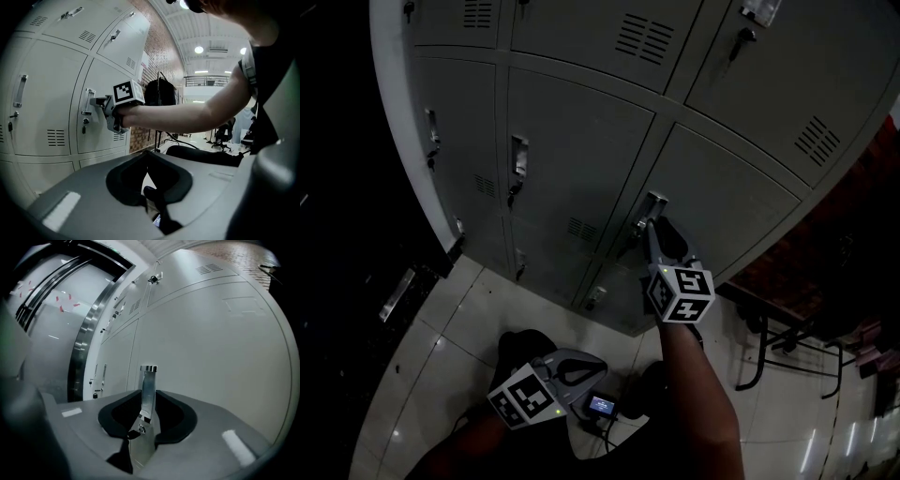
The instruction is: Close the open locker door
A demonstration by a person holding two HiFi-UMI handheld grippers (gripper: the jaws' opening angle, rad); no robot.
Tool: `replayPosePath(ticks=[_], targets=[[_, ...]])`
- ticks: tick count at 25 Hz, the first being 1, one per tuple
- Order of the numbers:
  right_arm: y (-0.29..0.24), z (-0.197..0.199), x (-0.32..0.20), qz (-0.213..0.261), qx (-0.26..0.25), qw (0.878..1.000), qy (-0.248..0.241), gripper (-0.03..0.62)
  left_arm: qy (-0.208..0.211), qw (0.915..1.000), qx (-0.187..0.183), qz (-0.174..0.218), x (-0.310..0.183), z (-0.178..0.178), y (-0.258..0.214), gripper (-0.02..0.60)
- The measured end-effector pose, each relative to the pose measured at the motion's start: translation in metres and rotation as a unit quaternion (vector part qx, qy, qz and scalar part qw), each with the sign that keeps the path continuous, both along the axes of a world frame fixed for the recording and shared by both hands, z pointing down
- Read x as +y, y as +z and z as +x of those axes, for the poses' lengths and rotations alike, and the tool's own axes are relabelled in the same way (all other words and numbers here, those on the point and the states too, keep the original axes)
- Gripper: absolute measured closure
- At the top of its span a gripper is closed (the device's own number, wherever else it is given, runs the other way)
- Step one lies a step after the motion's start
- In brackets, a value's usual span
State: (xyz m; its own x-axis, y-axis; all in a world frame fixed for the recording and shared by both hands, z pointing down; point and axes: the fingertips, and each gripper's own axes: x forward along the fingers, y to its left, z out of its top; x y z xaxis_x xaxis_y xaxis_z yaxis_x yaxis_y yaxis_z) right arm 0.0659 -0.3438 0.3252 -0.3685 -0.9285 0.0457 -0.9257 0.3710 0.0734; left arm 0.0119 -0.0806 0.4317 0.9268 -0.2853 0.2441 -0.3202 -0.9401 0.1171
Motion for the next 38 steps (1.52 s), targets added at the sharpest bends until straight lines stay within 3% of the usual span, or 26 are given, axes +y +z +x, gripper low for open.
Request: replayPosePath(ticks=[4,8,15,23,30,38], targets=[[-0.001,0.009,-0.004,0.005,-0.007,1.0,0.01,0.592,-0.003,1.0,-0.004,0.003,-0.001,-0.001,-0.001,0.569],[0.0,0.007,-0.005,0.008,0.006,1.0,0.004,0.592,-0.003,0.9999,-0.01,0.004,-0.002,-0.001,0.002,0.569],[0.016,0.007,0.016,-0.013,-0.015,1.0,-0.02,0.592,-0.004,0.9998,-0.017,0.001,-0.001,0.0,0.004,0.569],[0.06,0.008,0.096,-0.044,-0.003,0.996,-0.084,0.592,-0.001,0.9997,-0.026,0.002,-0.001,0.002,0.008,0.569],[0.066,0.019,0.177,-0.043,-0.004,0.99,-0.137,0.592,0.001,0.9993,-0.036,0.002,-0.001,0.005,0.011,0.569],[0.074,0.061,0.249,-0.058,-0.002,0.99,-0.125,0.592,-0.002,0.9989,-0.046,0.004,-0.002,0.006,0.015,0.569]])
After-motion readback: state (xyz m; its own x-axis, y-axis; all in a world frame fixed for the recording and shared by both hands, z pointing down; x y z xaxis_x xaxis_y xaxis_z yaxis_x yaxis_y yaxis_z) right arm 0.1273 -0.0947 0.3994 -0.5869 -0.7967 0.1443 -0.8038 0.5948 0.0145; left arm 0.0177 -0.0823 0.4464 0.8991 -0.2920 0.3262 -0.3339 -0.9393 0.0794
